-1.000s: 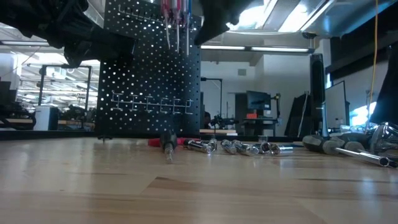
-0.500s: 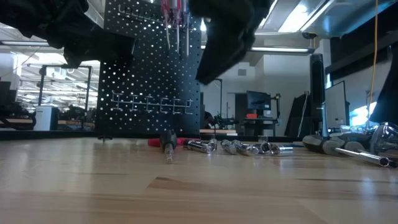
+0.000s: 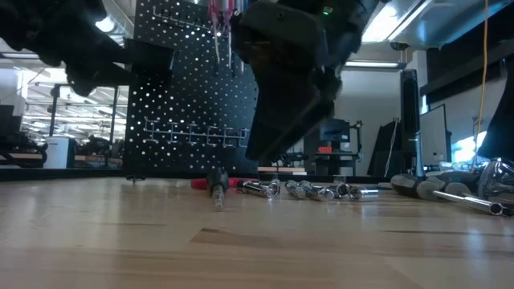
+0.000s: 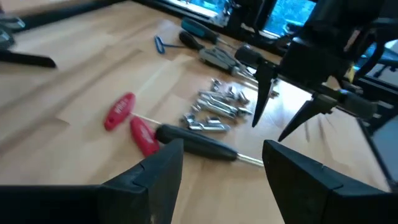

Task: Hang tools onto peg board
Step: Hang the gray screwdriver onto the peg board

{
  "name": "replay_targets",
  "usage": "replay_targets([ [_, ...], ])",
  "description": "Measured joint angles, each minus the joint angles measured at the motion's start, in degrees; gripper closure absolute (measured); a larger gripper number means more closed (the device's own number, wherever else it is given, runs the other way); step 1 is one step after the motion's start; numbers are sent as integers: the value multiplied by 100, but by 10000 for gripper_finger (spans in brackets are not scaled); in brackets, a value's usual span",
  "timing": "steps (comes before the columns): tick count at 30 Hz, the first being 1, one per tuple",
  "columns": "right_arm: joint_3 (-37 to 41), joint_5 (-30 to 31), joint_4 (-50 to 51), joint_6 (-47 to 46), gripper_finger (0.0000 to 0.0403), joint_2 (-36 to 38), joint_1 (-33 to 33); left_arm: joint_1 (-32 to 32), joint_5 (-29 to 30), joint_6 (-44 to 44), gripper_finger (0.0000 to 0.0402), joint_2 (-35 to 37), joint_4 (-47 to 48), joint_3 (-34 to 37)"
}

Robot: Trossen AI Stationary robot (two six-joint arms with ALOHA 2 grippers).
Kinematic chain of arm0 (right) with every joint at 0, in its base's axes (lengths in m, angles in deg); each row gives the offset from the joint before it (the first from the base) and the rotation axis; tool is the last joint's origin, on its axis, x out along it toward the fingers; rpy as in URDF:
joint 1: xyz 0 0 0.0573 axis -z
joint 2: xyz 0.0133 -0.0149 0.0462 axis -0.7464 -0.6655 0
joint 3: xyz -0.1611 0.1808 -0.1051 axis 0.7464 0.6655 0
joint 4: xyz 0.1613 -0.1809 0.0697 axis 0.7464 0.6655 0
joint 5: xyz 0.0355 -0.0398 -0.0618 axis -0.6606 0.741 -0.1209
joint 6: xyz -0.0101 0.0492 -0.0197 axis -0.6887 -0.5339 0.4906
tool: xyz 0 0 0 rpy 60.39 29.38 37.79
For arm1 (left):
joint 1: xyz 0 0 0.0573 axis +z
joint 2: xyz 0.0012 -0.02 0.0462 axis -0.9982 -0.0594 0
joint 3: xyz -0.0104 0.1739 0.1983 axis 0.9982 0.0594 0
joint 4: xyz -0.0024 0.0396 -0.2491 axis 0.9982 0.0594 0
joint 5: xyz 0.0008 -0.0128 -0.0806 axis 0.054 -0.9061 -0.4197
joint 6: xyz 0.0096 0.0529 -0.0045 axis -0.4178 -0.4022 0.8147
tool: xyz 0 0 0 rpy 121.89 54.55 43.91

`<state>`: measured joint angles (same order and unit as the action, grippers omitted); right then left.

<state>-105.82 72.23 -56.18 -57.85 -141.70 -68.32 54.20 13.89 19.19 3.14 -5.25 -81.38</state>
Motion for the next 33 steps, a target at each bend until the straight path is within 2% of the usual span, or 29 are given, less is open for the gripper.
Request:
replay_targets([
  [4, 0, 1, 58, -303, 208, -66, -191, -233, 2, 266, 192, -236, -43, 0],
  [8, -1, -2, 669, -674, 208, 55, -319, -361, 24, 518, 192, -511, -49, 0],
  [18, -9, 188, 4128, -1993, 208, 652, -733, -451, 32, 999, 192, -1057, -43, 0],
  [21, -6, 372, 4734, -2238, 208, 766, -891, -451, 30, 1009, 192, -1076, -54, 0],
  [28, 182, 848, 5108, -2604, 208, 1244, -1140, -451, 31, 1009, 192, -1076, -56, 0],
  [33, 1453, 842, 4287, -3320, 208, 2170, -1198, -451, 30, 1009, 192, -1076, -59, 0],
])
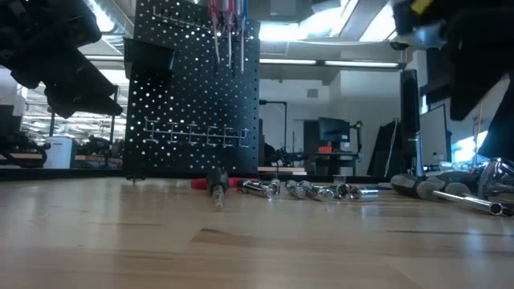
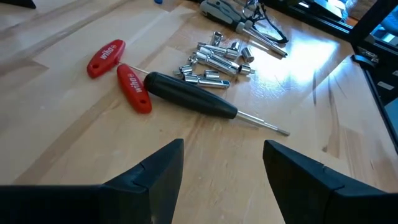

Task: Hang tools onto peg board
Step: Hang the gray screwdriver onto the peg board

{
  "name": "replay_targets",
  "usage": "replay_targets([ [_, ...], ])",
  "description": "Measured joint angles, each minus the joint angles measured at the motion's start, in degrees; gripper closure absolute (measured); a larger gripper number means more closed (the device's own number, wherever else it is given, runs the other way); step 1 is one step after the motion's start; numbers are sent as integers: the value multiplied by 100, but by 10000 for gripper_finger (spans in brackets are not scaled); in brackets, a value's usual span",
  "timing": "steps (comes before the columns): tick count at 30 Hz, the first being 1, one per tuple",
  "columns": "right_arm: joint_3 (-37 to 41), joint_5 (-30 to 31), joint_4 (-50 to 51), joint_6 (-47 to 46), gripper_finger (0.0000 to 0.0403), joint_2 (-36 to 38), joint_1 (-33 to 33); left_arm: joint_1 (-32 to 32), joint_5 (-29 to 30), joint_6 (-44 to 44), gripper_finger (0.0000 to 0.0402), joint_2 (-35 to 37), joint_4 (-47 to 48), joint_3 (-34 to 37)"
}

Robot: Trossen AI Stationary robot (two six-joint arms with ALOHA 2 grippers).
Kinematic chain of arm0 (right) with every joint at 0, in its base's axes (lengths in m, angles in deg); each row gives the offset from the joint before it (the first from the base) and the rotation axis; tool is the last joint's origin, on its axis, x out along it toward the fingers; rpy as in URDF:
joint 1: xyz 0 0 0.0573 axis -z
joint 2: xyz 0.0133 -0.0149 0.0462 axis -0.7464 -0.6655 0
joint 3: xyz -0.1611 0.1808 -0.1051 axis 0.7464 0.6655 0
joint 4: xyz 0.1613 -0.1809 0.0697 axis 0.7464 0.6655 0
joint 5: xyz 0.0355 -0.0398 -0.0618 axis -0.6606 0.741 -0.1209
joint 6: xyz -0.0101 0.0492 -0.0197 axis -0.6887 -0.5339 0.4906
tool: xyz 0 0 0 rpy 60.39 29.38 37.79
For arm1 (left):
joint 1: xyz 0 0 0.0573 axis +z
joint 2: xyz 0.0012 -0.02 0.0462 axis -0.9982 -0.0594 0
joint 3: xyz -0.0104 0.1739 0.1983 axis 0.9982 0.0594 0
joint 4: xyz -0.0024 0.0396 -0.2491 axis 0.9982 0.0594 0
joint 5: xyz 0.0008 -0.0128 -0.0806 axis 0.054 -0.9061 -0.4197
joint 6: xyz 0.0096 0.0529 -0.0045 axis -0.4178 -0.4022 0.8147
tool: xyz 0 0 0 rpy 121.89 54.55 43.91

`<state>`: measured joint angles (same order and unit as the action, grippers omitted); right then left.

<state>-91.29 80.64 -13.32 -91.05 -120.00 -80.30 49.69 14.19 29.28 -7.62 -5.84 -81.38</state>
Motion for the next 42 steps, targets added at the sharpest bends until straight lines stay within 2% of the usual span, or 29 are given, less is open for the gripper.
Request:
replay_targets([
  [6, 1740, -381, -2360, -1136, 208, 1039, 1, 2, -2, -22, 192, 0, -1, 0],
  [9, 2172, -500, -3312, -1576, 208, 1112, 8, 2, -2, -22, 192, 0, -1, 0],
  [13, 2365, -481, -3937, -1856, 208, 945, 16, 2, -3, 16, 192, 0, -2, 0],
  [24, 2358, -427, -4224, -1861, 208, 400, 222, 2, -4, 57, 192, 0, 3, 0],
  [35, 2356, -439, -4156, -1666, 208, 397, 255, 4, -5, 42, 192, 0, 21, 0],
  [39, 2288, -583, -3789, -1621, 208, 553, 255, 3, -7, 42, 192, 0, 20, 0],
  [42, 2093, -648, -3155, -1672, 208, 654, 255, 3, -7, 41, 192, 0, 23, 0],
])
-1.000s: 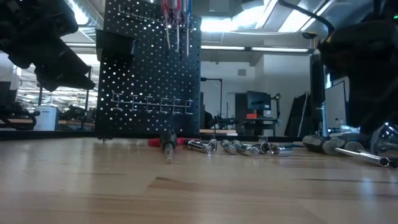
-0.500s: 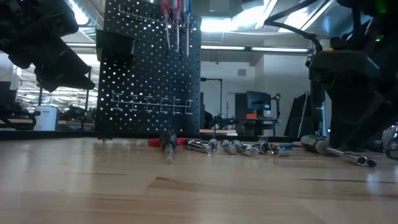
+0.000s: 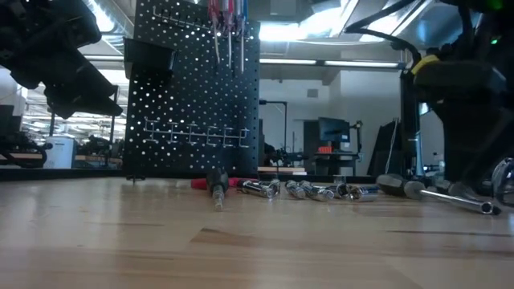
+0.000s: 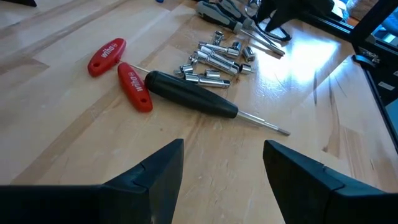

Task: Hang tools onto peg board
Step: Hang the gray screwdriver onto the peg board

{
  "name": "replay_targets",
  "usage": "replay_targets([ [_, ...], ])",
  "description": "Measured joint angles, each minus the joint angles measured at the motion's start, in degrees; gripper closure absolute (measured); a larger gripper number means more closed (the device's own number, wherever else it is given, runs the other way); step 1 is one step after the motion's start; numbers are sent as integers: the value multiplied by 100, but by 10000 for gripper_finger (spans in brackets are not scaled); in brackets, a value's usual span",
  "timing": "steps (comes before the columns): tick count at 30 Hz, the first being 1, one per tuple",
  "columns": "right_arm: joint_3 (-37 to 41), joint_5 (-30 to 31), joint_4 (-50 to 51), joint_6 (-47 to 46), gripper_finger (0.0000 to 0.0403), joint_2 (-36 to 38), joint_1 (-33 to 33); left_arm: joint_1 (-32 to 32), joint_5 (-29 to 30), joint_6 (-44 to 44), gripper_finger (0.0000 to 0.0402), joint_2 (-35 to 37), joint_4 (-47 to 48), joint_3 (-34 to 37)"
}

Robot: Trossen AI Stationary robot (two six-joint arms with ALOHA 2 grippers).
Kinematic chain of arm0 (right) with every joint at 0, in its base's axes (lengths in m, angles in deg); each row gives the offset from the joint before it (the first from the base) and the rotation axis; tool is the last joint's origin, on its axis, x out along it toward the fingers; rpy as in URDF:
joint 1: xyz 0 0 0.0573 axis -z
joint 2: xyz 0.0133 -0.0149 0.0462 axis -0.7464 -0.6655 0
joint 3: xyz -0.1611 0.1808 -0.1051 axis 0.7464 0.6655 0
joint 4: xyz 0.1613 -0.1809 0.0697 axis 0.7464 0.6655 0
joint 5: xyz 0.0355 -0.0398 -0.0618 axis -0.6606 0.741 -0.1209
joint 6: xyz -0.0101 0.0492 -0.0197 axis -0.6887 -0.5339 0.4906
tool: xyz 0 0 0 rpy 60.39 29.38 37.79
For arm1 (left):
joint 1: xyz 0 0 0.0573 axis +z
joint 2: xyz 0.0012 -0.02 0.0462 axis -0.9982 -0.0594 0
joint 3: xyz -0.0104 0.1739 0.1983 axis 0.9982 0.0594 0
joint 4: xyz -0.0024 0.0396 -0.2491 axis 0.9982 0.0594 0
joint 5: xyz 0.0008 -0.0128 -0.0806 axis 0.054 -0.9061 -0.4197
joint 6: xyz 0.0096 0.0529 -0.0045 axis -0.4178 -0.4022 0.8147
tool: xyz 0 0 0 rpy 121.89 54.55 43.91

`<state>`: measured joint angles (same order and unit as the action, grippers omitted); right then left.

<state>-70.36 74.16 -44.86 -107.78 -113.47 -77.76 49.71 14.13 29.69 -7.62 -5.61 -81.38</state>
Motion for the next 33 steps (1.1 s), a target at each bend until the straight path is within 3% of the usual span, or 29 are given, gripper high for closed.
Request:
replay_targets([
  [4, -75, -35, 377, -178, 208, 9, 0, 0, 0, -1, 192, 0, -2, 0],
  [25, 174, -318, -297, -366, 209, -298, -11, 1, 0, 40, 192, 0, 2, 0],
  [33, 174, -192, -279, -276, 274, -368, -13, 2, 0, 40, 192, 0, 7, 0],
])
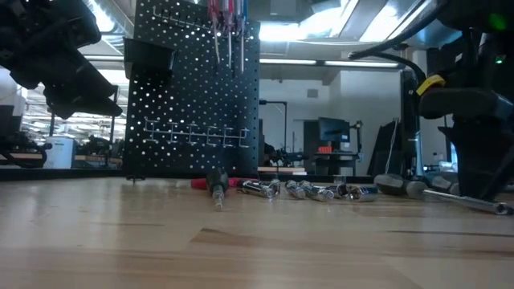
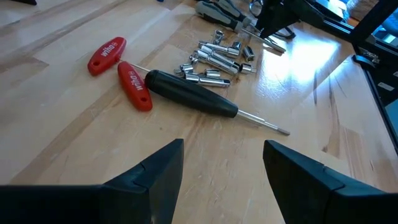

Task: Hang tools onto peg board
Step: Hang the gray screwdriver onto the peg board

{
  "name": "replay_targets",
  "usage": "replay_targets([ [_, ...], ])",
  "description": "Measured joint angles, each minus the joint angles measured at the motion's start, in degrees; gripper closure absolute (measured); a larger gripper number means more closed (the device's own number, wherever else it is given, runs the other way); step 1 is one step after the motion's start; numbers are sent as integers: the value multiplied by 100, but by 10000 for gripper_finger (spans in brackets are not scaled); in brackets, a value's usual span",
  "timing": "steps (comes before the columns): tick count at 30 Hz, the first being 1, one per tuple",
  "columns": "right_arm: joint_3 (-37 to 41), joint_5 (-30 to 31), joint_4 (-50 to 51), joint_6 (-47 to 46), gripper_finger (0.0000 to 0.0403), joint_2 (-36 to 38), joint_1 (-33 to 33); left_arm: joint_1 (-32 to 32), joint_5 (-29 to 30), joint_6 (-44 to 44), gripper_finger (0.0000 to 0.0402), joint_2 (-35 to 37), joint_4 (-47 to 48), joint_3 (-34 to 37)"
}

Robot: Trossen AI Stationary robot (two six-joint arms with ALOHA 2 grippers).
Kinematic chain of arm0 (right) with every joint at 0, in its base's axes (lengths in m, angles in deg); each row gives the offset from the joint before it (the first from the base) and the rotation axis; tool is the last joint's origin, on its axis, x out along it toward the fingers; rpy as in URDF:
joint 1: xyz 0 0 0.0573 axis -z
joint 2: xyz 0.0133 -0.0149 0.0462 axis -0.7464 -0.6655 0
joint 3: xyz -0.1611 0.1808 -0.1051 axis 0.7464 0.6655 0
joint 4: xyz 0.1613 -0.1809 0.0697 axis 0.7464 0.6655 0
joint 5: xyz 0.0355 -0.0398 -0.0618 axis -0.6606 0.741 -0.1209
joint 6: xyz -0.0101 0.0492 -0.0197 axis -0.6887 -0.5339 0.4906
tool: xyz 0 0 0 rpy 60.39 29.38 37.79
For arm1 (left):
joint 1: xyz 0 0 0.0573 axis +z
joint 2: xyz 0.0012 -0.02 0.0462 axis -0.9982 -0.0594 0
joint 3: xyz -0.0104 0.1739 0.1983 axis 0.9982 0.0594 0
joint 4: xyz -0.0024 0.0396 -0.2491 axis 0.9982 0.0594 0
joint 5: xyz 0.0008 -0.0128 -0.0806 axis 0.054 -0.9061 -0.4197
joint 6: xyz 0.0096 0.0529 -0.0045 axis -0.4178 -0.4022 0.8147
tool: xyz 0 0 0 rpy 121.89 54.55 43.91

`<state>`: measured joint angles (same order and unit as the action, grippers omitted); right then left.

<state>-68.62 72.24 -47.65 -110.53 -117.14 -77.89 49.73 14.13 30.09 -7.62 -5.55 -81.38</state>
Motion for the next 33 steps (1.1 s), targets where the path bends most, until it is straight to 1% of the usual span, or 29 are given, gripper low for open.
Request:
replay_targets([
  [6, -22, -18, -20, 94, 331, -229, 0, 0, 0, 0, 192, 1, -4, 0],
  [14, -17, 94, -28, 343, 388, -249, -4, 0, 0, 0, 192, 0, -2, 0],
  [17, -31, 193, 21, 358, 393, -249, -4, -1, 0, 0, 192, 0, -3, 0],
  [19, -115, 233, 167, 362, 389, -258, -7, -2, 0, 0, 192, 0, -2, 0],
  [21, -245, 274, 417, 372, 382, -273, -4, -2, 0, 0, 192, 2, -2, 0],
  [23, -387, 431, 931, 400, 380, -293, 0, 0, -2, 0, 192, 0, -3, 0],
  [29, -1093, 783, 2098, 534, 386, -283, 4, -1, 0, 0, 192, 0, -2, 0],
  [33, -1588, 1155, 2249, 893, 384, -249, 4, 0, 0, 0, 192, 1, -2, 0],
])
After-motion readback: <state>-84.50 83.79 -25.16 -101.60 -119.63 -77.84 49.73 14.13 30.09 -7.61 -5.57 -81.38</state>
